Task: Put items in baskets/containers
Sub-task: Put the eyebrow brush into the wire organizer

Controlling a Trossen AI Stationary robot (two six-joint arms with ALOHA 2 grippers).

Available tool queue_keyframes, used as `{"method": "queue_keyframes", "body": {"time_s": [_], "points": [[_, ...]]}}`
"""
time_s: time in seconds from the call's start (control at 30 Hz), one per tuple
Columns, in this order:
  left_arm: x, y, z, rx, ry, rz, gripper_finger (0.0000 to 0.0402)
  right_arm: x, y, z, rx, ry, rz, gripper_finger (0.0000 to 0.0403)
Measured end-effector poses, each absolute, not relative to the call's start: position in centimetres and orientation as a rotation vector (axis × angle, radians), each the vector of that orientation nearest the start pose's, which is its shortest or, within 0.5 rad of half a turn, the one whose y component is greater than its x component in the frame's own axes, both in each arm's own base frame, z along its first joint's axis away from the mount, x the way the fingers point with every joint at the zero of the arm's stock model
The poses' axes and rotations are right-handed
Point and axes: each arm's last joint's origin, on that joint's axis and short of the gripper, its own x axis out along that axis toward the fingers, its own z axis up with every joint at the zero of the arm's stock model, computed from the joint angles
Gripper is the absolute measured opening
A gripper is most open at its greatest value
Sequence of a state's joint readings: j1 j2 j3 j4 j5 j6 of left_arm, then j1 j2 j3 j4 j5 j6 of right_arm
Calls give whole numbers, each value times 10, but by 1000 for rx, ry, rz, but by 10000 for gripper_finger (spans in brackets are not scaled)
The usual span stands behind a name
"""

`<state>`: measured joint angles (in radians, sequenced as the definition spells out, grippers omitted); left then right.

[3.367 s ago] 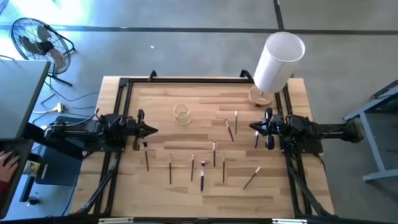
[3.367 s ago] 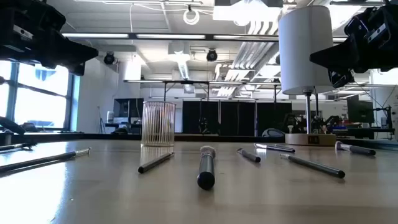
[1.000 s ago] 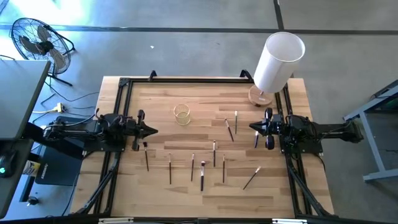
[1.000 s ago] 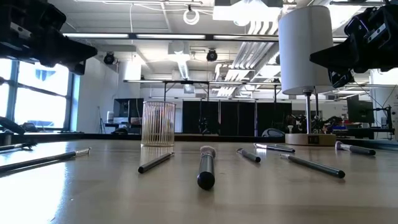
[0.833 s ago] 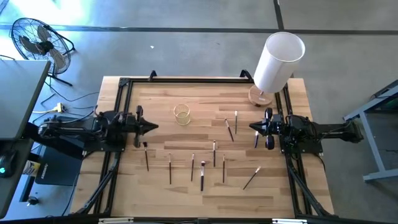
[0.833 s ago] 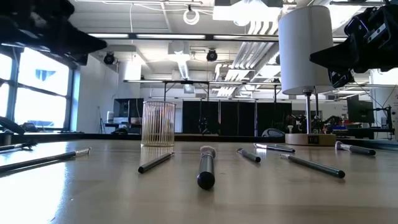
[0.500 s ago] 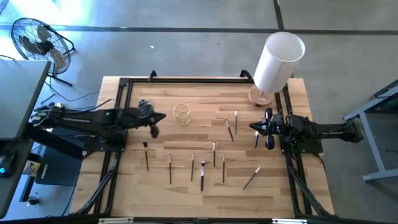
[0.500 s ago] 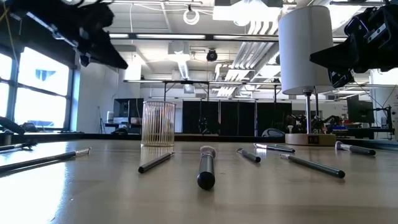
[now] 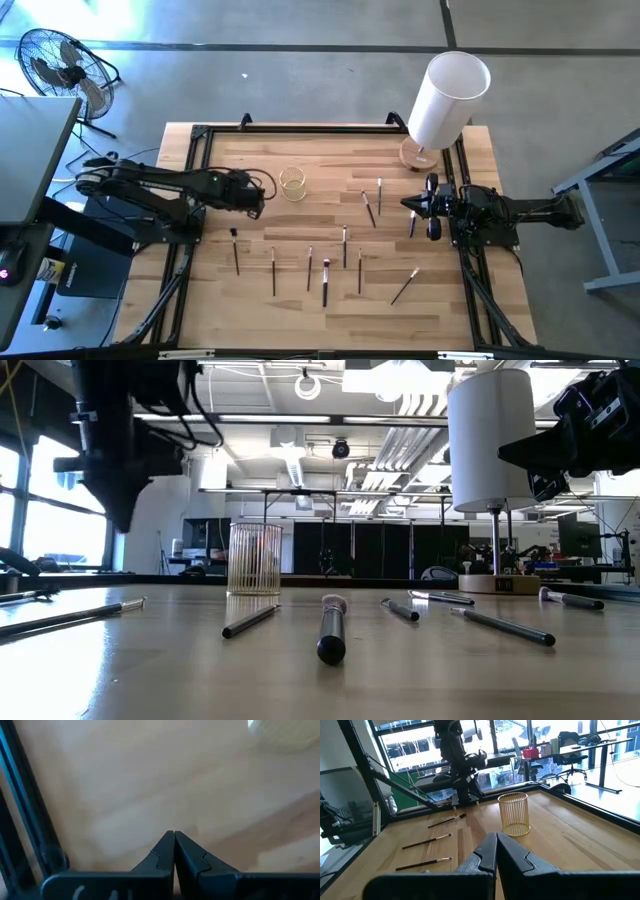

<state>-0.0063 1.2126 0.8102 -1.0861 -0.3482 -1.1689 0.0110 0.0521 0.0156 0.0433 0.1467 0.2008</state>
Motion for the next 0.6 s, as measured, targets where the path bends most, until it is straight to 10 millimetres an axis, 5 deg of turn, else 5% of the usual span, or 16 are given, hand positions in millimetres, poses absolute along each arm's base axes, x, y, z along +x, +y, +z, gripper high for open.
{"method": "queue_keyframes", "body": {"time_s": [0.4, 0.6], "points": [[166, 1, 180, -1059, 1237, 1157, 115, 100, -3, 169, 201, -20, -134, 5], [164, -2, 163, -1188, 1238, 1152, 130, 100, -3, 169, 201, -20, -134, 5]]}}
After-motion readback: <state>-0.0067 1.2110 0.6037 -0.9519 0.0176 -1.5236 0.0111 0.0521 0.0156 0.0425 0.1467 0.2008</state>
